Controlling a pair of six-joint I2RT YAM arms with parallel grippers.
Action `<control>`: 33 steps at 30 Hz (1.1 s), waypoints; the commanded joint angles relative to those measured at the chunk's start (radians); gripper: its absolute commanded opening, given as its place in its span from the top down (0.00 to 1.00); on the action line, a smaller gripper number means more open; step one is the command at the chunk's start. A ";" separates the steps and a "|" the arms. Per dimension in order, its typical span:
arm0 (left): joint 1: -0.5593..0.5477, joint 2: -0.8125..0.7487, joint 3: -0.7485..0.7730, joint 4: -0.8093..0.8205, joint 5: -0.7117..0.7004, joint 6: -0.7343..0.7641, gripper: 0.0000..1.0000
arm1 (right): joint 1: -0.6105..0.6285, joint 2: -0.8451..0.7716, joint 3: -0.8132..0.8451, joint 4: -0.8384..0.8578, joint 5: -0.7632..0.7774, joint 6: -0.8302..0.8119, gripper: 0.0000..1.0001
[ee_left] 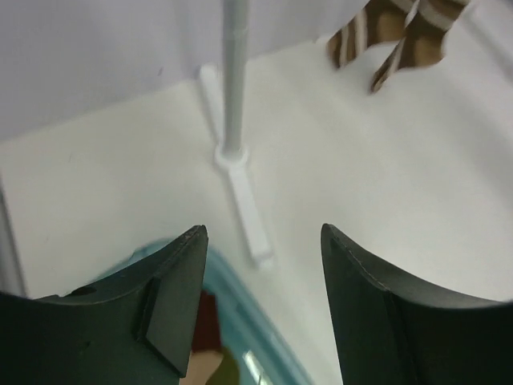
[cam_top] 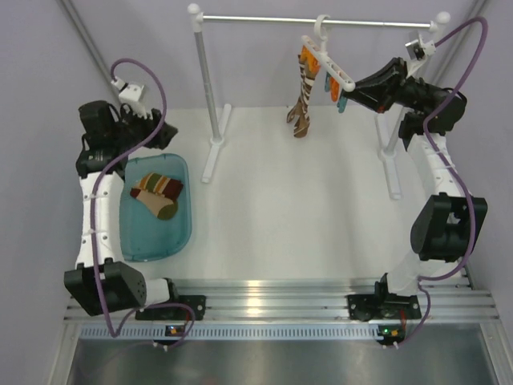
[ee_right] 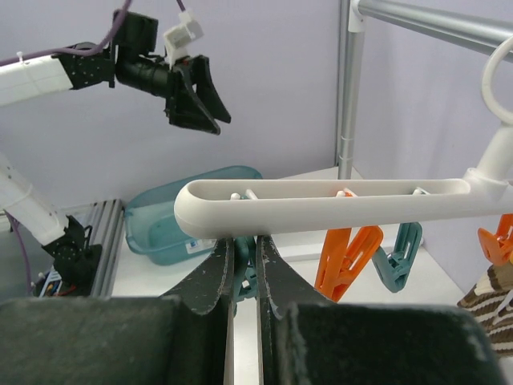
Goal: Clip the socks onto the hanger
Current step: Pick up the sock from the bin.
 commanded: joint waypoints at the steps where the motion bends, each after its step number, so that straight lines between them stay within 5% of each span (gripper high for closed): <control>1: 0.116 -0.004 -0.059 -0.421 -0.004 0.292 0.36 | -0.007 -0.001 0.045 0.029 0.028 -0.014 1.00; 8: 0.262 0.130 -0.106 -0.561 -0.064 0.645 0.46 | -0.007 -0.004 0.054 0.016 0.020 -0.017 1.00; 16: 0.231 0.285 -0.200 -0.207 -0.218 0.647 0.53 | -0.007 -0.001 0.045 0.014 0.022 -0.023 1.00; 33: 0.144 0.574 -0.156 -0.029 -0.332 0.588 0.55 | -0.007 0.014 0.046 -0.007 0.019 -0.040 1.00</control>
